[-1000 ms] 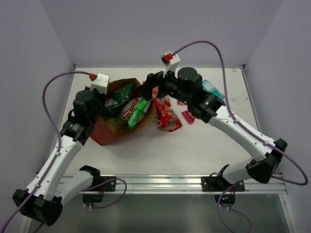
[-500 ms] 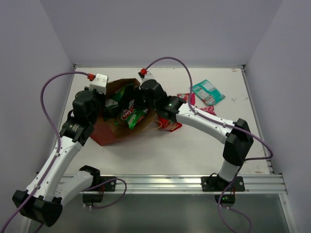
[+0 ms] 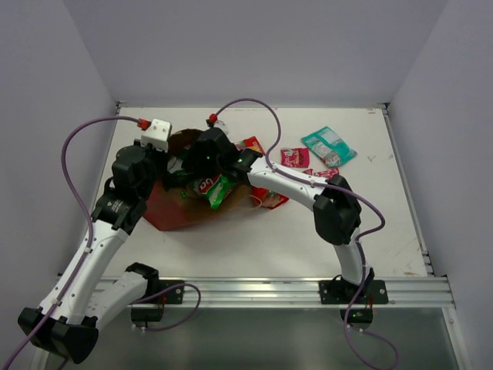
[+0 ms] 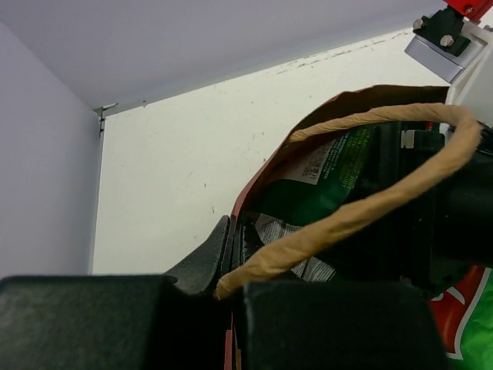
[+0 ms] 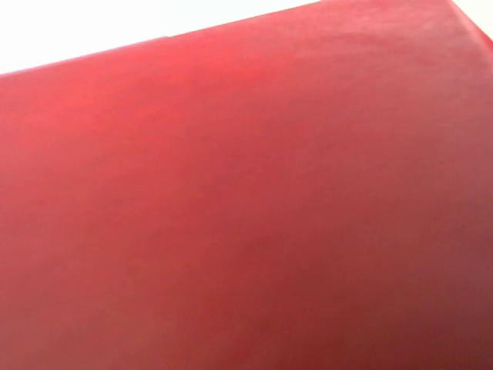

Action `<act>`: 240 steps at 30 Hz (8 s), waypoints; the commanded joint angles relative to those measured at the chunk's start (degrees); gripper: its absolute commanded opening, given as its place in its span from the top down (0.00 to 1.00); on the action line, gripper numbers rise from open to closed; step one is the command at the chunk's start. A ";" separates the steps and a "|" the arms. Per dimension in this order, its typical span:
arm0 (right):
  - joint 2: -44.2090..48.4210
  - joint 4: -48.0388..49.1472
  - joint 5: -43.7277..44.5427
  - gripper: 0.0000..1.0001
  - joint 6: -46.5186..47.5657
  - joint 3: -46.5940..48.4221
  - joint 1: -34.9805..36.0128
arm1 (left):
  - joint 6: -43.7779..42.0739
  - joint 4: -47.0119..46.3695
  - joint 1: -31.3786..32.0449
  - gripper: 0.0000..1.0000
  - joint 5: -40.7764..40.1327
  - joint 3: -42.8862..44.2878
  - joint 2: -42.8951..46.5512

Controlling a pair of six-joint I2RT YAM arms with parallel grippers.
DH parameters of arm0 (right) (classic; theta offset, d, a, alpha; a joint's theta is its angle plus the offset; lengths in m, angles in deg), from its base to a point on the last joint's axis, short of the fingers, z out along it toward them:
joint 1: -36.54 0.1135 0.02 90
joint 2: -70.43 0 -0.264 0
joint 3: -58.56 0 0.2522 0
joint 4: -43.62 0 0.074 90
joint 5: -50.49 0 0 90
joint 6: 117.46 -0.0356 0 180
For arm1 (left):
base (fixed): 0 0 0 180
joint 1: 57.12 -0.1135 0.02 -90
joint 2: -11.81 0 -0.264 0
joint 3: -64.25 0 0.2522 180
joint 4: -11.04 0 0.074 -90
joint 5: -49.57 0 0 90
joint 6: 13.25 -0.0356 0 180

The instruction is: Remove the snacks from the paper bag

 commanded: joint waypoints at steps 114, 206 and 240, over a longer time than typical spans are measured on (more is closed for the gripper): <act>19.24 0.13 -9.92 0.92 7.11 -7.62 -4.17 | 4.42 -1.60 -0.15 1.00 -3.81 -0.87 -0.30; 72.60 -4.35 -23.20 0.01 15.64 -54.64 -54.62 | 20.41 -0.11 -26.17 0.28 15.88 26.73 -33.97; 96.05 -23.09 -1.41 0.01 40.86 -17.80 -44.16 | 12.32 24.33 -10.08 0.00 -2.94 35.96 14.20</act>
